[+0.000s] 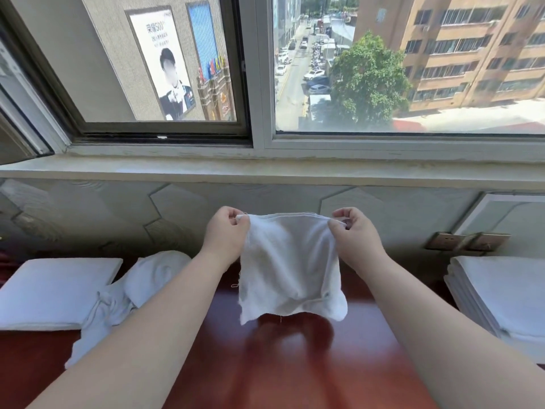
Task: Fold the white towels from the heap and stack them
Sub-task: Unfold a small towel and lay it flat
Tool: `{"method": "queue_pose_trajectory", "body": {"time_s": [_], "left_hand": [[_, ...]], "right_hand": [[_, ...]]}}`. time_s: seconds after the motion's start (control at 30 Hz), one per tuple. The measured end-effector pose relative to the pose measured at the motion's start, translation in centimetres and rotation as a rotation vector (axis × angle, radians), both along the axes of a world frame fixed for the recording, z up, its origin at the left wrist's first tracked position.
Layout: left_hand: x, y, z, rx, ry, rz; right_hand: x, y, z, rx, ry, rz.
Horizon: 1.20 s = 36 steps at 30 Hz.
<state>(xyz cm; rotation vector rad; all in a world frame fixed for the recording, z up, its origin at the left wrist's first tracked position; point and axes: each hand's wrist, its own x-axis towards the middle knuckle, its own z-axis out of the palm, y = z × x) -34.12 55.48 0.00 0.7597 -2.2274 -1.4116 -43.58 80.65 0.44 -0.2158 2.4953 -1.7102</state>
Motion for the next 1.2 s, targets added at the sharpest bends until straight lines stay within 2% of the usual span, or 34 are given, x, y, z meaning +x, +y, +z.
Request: {"method": "queue_pose_trajectory", "body": {"time_s": [0.17,0.27,0.33,0.4,0.47,0.6,0.7,0.8,0.87,1.03,1.13,1.2], "left_hand": [[1.0,-0.3,-0.8,-0.159,-0.035,-0.059],[1.6,-1.9,-1.7,-0.239,-0.14,-0.032],[1.5,-3.6,-1.7,-0.306,-0.227,-0.023],[0.4,-5.2,-1.1,-0.326,-0.259,-0.027],[-1.4,-5.7,0.4,-0.355,-0.215,-0.039],[-4.0,-4.6,3.0,-0.311,0.03,0.051],[-3.3,-4.4,0.7,-0.4,-0.114,-0.047],[-1.2,-4.1,-3.8,-0.408,-0.187,-0.065],[0.0,-3.4,-6.5,-0.412,-0.303,-0.122],[0.6,-2.9,-9.4,-0.293,-0.371,-0.126],[1.7,-2.9,-10.2,-0.347,-0.388,-0.187],[3.9,-2.7,-11.4,-0.431,-0.391,-0.225]], "right_hand": [[1.0,0.9,-0.8,0.293,0.181,0.084],[0.0,2.2,-2.2,0.593,0.192,0.081],[-1.4,3.0,-2.8,0.707,0.175,0.049],[-2.8,3.3,-2.9,0.692,0.144,-0.002],[-3.9,2.7,-2.2,0.632,0.141,-0.074],[-4.5,1.4,-0.2,0.374,0.272,-0.185],[-4.2,1.8,-1.8,0.575,0.238,-0.084],[-3.2,3.2,-4.8,0.65,0.264,-0.094],[-2.5,3.8,-6.8,0.754,0.212,-0.056],[-1.7,4.0,-9.4,0.762,0.134,0.041],[0.1,4.7,-10.2,0.755,0.137,0.081],[2.6,6.1,-11.9,0.832,0.176,0.172]]}}
